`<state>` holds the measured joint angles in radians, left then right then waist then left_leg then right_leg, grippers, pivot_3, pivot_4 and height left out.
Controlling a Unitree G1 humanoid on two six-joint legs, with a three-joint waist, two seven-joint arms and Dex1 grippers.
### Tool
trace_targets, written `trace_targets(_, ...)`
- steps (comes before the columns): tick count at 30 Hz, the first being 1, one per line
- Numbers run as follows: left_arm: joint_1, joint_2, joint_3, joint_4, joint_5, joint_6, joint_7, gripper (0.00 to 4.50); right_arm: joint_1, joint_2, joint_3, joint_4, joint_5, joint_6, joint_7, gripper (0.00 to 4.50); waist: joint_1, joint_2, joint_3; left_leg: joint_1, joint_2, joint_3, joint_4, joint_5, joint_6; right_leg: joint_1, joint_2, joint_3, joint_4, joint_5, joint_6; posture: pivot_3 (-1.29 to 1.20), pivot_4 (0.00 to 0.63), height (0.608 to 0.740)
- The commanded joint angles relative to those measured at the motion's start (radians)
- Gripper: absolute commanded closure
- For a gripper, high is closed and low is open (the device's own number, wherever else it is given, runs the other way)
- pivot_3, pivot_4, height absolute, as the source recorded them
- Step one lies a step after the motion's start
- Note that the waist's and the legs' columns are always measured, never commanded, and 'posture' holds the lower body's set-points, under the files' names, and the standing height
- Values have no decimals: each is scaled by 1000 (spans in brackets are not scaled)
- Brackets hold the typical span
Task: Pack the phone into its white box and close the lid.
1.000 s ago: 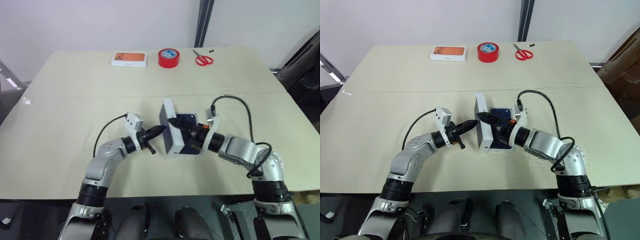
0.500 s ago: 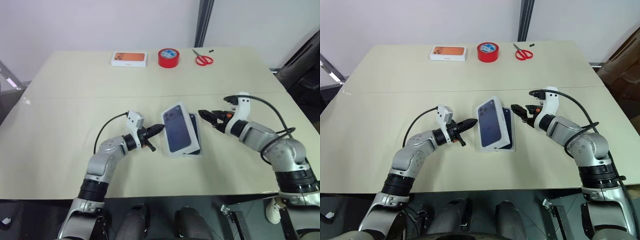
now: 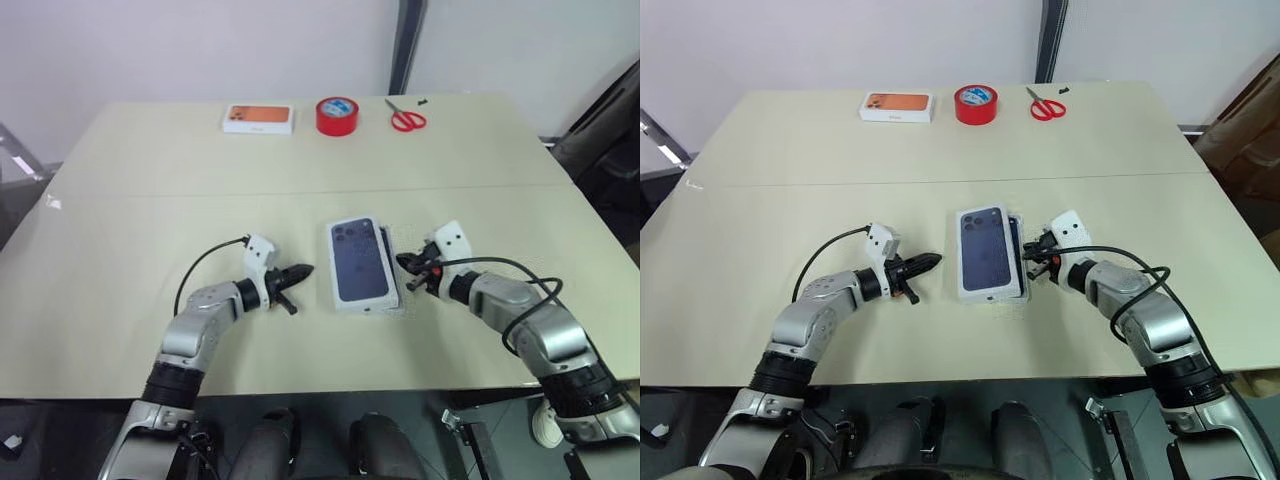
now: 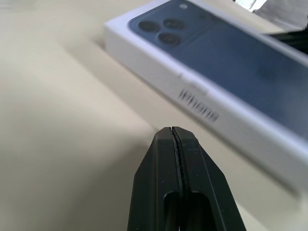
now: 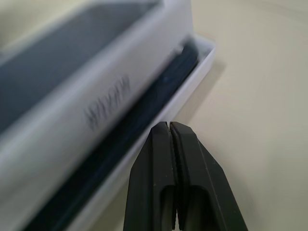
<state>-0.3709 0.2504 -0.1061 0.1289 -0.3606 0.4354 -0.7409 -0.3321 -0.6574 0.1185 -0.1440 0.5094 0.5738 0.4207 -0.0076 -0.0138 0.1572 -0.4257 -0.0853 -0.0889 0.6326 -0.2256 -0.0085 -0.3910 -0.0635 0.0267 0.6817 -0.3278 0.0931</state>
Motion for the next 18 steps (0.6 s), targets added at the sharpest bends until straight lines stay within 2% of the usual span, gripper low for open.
trace_targets(1,-37,-43,-25,29,13,-18,6,4500,-16,6,-29,-42,-37,-1,18,4405,2,0,0,0,0,0,0,0,0,0,0,0,0,0,0,0,150,734)
trace_targets(7,-94,-114,-32,113,35,-57,11,4500,-16,27,-38,-53,-80,14,37,4405,14,0,0,0,-1,0,0,0,0,0,-1,0,0,0,0,0,150,734)
trace_targets(18,-135,-143,-26,114,32,-56,-1,4500,-5,34,-67,-47,-138,16,76,4405,19,0,0,0,-1,0,1,0,0,0,-1,0,0,0,0,0,150,734)
